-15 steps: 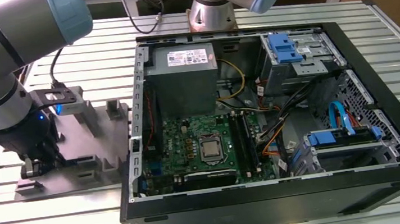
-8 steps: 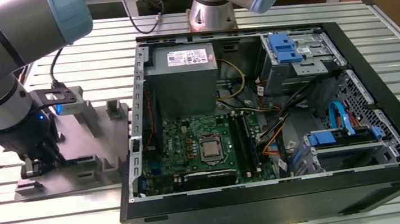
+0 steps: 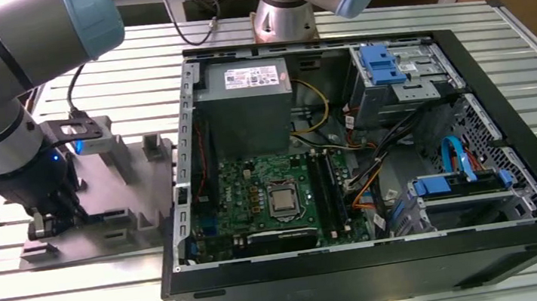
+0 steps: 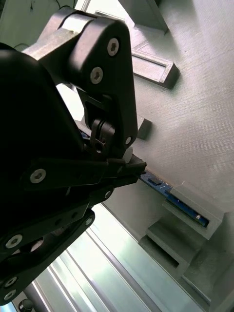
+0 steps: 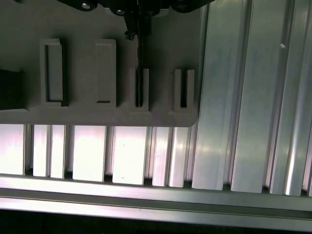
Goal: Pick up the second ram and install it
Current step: 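Pick up the second ram and move it above second insertion slot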
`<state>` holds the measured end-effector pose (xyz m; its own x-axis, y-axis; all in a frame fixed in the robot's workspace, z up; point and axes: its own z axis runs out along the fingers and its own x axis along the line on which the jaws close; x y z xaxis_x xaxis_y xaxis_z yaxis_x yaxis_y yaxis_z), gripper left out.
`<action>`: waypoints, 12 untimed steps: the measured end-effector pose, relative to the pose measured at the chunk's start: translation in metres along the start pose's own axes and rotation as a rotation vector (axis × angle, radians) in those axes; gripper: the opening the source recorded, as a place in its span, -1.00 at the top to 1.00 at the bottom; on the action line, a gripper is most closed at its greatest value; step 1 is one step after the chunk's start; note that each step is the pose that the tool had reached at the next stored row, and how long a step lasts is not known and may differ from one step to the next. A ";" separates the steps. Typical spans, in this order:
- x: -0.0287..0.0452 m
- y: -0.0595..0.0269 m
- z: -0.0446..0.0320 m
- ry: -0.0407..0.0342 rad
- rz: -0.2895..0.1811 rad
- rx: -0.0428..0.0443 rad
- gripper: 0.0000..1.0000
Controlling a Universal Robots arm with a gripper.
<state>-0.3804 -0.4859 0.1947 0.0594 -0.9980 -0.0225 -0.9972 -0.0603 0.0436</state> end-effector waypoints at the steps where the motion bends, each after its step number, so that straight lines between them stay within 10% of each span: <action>1: 0.0000 0.0001 -0.0010 0.0001 0.000 -0.0001 0.73; 12: -0.0003 0.0007 -0.0152 0.0002 0.000 -0.0002 0.73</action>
<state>-0.3804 -0.4859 0.2099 0.0594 -0.9980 -0.0224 -0.9972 -0.0604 0.0438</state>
